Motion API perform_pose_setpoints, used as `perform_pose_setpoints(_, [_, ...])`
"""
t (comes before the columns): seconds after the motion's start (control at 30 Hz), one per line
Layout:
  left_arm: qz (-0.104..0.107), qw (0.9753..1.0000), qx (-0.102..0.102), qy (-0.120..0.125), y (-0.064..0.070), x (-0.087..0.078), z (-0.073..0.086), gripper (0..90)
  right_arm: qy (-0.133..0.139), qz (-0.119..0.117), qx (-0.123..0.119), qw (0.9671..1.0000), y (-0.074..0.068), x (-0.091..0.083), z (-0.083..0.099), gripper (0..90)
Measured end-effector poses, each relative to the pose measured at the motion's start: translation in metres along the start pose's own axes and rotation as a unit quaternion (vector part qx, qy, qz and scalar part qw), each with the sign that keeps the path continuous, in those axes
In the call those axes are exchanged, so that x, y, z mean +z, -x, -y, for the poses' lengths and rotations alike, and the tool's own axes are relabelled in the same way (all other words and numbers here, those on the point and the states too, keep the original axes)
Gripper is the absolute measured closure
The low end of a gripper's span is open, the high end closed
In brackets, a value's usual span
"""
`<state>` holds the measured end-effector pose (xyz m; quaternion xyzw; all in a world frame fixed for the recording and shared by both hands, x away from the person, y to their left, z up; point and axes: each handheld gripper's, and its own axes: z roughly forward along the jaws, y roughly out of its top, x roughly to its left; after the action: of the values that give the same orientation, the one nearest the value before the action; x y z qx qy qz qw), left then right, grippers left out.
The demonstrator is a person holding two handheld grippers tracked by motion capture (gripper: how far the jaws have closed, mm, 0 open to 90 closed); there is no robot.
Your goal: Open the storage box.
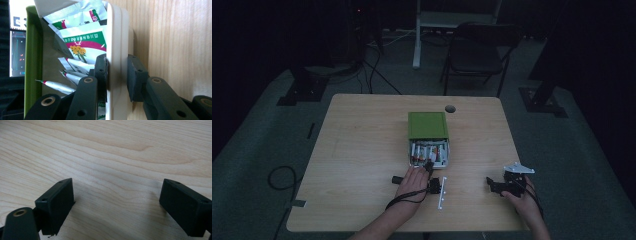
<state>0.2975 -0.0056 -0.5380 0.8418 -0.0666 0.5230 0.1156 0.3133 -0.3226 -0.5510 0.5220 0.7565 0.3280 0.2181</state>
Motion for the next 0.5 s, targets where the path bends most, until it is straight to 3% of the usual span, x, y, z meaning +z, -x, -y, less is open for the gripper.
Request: perform_pose_setpoints(0.5, [0.007, 0.9999, 0.007, 0.004, 0.008, -0.016, -0.005, 73.7, 0.0, 0.0, 0.0, 1.0, 0.0, 0.0, 0.0, 11.9])
